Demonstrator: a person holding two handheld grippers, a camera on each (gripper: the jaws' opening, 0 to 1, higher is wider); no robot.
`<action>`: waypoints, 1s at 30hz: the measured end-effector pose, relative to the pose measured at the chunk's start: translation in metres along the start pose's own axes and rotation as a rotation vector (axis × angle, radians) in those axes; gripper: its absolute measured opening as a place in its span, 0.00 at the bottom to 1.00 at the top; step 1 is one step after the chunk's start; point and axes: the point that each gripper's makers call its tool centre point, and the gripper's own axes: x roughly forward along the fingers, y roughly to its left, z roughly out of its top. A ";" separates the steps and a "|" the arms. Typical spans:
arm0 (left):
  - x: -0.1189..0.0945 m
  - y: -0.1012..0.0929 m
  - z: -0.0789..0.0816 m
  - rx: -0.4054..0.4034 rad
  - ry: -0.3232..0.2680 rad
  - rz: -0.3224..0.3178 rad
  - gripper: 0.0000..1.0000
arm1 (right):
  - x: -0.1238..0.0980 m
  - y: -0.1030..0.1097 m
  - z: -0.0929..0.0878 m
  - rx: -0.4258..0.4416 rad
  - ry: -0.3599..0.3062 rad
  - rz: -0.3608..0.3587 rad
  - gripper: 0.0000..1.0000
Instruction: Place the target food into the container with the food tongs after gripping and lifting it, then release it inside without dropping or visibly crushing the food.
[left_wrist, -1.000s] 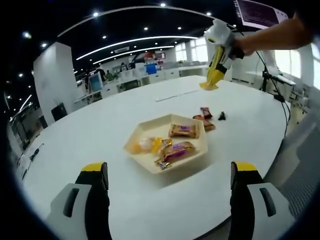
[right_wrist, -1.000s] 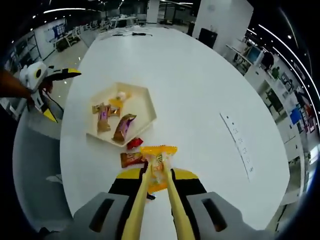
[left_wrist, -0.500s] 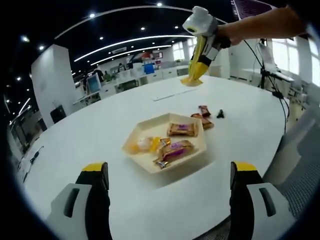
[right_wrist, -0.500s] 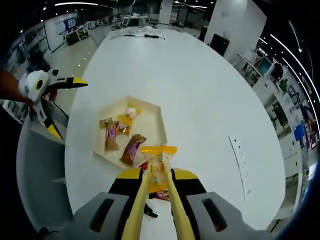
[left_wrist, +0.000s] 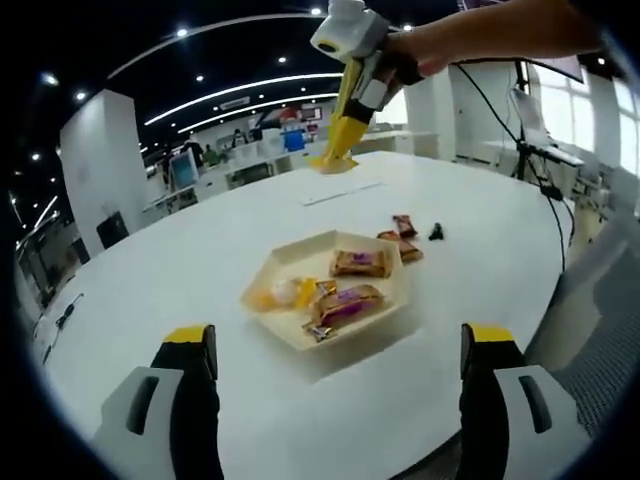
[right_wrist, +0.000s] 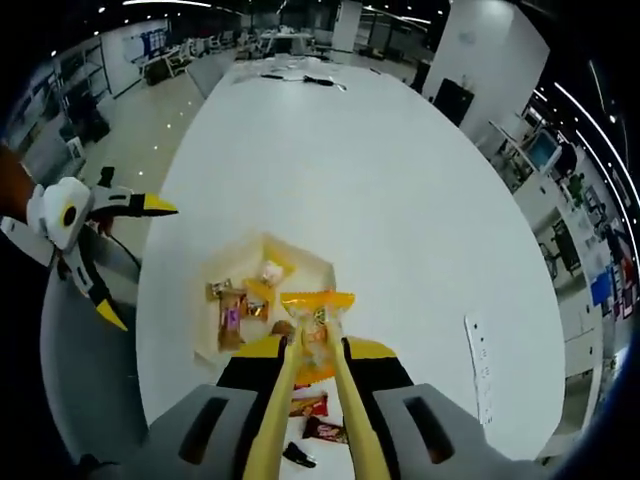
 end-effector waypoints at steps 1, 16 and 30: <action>0.000 0.001 0.000 0.001 -0.002 0.003 0.99 | 0.000 0.000 0.004 0.002 -0.003 0.001 0.20; -0.001 -0.006 0.003 0.001 -0.007 -0.023 0.99 | 0.018 0.011 0.037 -0.026 0.007 0.012 0.24; 0.001 -0.011 -0.001 0.022 0.010 -0.045 0.99 | -0.011 0.008 0.034 -0.019 -0.028 -0.042 0.26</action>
